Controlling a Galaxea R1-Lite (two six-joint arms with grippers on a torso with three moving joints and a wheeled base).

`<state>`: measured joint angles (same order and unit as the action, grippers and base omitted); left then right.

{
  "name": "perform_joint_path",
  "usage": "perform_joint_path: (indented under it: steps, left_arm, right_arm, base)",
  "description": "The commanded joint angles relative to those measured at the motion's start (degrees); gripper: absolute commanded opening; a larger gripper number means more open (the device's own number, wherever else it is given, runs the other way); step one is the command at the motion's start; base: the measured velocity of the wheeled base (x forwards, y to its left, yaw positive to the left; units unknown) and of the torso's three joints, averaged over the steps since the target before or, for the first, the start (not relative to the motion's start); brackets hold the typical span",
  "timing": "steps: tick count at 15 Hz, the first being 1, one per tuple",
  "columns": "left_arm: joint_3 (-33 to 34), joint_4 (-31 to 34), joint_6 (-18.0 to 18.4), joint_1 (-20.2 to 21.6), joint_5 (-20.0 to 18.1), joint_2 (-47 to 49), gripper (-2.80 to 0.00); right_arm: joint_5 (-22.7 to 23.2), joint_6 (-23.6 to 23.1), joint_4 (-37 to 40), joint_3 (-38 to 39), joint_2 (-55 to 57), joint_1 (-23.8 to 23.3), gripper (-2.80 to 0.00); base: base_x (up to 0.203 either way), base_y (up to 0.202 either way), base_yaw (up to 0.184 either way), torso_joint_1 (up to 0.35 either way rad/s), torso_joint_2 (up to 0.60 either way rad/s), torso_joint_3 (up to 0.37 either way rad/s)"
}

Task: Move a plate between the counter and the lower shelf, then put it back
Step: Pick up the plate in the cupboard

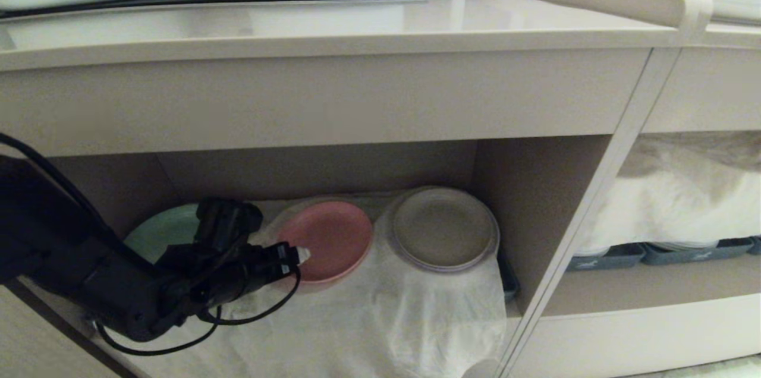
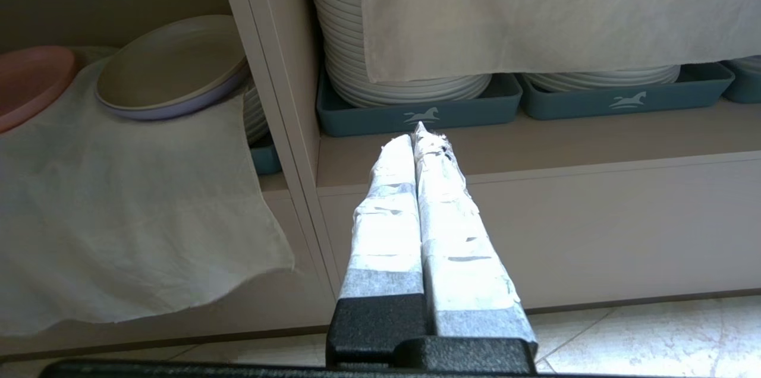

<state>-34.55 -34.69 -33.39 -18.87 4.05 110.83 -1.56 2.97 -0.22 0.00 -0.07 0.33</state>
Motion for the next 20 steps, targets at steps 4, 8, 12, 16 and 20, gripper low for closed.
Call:
perform_joint_path:
  steps: [4,8,12,16,20]
  left_arm:
    - [-0.23,0.62,-0.27,0.17,0.43,1.89,0.0]
    - [-2.17,0.31,-0.44,0.15,2.11,4.32,0.0]
    - [-4.23,0.26,-0.36,-0.28,2.11,5.47,0.0]
    - [-4.91,0.32,-0.44,-0.73,1.97,6.14,0.0]
    - [-4.91,0.23,-0.53,-1.17,2.02,6.41,0.0]
  right_arm:
    - [-0.02,0.01,0.04,0.0,0.07,0.02,-2.8]
    - [0.0,0.01,0.03,0.0,0.07,0.02,-2.8]
    - [-0.02,0.01,0.04,0.0,0.07,0.02,-2.8]
    - [-0.02,0.01,0.04,0.0,0.07,0.02,-2.8]
    - [-0.02,0.01,-0.04,0.0,0.07,0.02,-2.8]
  base:
    - [0.0,0.0,0.0,0.0,0.0,0.0]
    - [0.0,0.0,0.0,0.0,0.0,0.0]
    - [0.0,0.0,0.0,0.0,0.0,0.0]
    - [0.0,0.0,0.0,0.0,0.0,0.0]
    - [0.0,0.0,0.0,0.0,0.0,0.0]
